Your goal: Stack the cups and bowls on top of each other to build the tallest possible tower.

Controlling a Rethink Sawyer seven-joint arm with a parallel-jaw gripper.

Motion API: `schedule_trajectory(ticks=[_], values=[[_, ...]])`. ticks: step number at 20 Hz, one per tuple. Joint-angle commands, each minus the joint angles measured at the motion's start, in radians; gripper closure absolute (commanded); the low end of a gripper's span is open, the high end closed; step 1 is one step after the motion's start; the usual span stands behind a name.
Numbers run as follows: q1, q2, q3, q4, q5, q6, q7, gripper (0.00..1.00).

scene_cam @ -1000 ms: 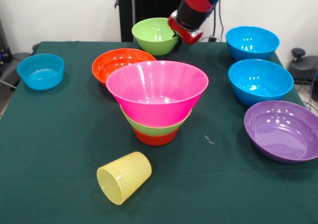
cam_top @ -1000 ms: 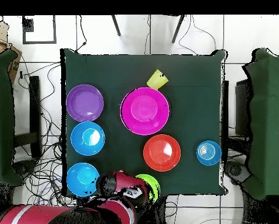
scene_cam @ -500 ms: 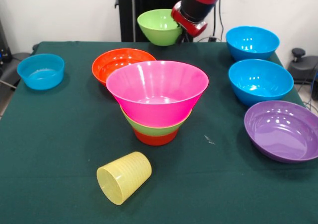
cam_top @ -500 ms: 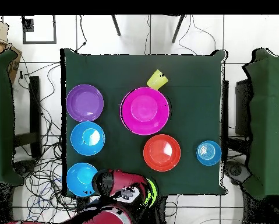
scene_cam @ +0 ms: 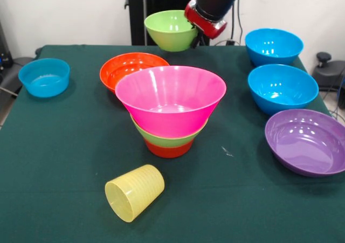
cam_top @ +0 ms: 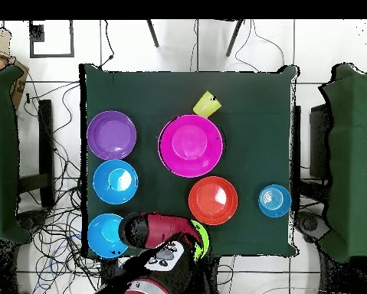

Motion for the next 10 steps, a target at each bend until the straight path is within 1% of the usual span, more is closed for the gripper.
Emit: schedule_trajectory(ticks=[1,4,7,10], values=[[-0.023,-0.048,0.065,-0.156,-0.068,0.130,-0.060,1.00],[-0.038,-0.076,0.076,-0.184,-0.091,0.159,-0.081,1.00],[-0.034,-0.108,0.069,-0.209,-0.114,0.200,-0.087,1.00],[-0.037,-0.138,0.070,-0.228,-0.129,0.261,-0.093,1.00]])
